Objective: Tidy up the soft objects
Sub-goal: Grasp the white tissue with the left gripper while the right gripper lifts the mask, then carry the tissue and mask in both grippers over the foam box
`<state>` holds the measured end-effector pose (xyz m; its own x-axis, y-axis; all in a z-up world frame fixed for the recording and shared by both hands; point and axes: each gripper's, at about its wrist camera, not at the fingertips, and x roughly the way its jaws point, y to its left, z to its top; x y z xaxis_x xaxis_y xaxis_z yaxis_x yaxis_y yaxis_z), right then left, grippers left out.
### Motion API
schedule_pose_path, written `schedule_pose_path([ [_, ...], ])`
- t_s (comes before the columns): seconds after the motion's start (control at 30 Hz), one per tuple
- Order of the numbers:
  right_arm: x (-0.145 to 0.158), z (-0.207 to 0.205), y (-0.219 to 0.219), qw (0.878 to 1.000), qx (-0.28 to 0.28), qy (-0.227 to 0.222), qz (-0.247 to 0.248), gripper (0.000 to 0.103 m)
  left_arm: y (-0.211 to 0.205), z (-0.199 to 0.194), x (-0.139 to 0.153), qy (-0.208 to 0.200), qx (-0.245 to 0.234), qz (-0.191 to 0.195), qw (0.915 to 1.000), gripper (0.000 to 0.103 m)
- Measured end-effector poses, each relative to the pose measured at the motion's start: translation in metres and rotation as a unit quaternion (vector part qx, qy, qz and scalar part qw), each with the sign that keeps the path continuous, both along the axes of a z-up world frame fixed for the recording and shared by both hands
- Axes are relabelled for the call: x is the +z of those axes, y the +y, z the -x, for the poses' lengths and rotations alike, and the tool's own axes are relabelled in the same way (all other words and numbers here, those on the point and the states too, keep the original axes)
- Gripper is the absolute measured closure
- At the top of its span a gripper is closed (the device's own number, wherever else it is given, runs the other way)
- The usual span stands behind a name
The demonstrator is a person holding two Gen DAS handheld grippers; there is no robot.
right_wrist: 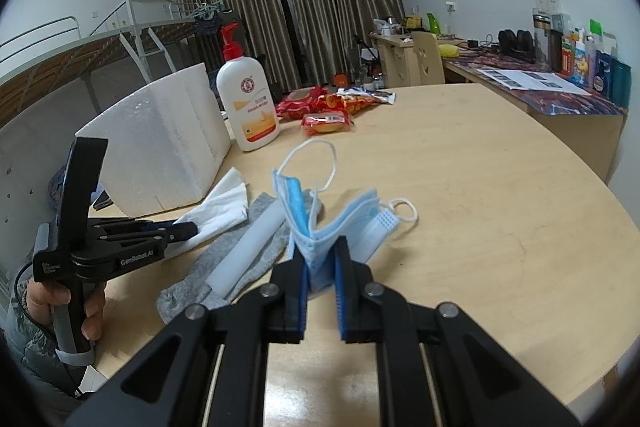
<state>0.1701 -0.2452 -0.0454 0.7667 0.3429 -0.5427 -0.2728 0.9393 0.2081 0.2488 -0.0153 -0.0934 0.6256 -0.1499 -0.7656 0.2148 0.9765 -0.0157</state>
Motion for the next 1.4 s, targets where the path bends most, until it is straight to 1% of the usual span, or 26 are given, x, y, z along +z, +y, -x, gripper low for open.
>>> schedule_pose_path([
  [0.13,0.002,0.001,0.0,1.0,-0.004,-0.003,0.0,0.089,0.003,0.004,0.005,-0.014,0.0,0.003,0.9999,0.095],
  [0.27,0.007,0.006,0.001,1.0,-0.006,-0.011,0.002,0.089,0.005,0.015,0.018,-0.042,-0.006,0.013,0.999,0.095],
  [0.37,0.012,0.012,0.003,1.0,-0.006,-0.02,0.003,0.089,0.007,0.021,0.026,-0.053,-0.005,0.017,0.9984,0.095],
  [0.5,0.019,0.02,0.005,0.999,-0.005,-0.031,0.007,0.089,0.012,0.033,0.037,-0.068,-0.006,0.027,0.9973,0.095],
  [0.77,0.035,0.038,0.01,0.998,-0.001,-0.058,0.012,0.089,0.018,0.061,0.06,-0.101,-0.009,0.033,0.9943,0.095],
  [1.03,0.054,0.055,0.017,0.996,0.006,-0.088,0.016,0.089,0.025,0.094,0.084,-0.143,-0.005,0.039,0.9889,0.095],
  [1.4,0.073,0.075,0.026,0.991,0.027,-0.13,0.018,0.089,0.038,0.14,0.114,-0.205,0.012,0.037,0.9779,0.095],
])
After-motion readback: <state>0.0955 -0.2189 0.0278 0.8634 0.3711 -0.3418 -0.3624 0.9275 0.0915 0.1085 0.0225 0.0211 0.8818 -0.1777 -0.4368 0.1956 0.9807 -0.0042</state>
